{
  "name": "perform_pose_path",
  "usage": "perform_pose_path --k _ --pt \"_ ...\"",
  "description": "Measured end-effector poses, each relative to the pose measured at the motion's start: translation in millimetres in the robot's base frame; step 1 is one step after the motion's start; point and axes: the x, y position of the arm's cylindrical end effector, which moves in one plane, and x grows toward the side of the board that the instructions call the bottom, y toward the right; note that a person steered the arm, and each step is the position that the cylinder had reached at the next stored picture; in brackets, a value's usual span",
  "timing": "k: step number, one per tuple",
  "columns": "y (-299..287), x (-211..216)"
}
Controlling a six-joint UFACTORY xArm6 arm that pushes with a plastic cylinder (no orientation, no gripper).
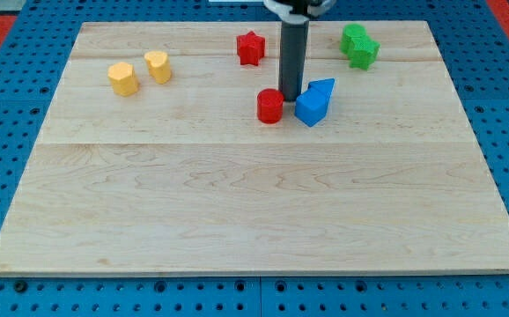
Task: Push the red circle down and left
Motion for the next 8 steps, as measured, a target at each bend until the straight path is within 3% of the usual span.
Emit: perform_pose_path --k 2,6,8 --pt "-21 43" --pt "-38 -25" --pt "-89 23"
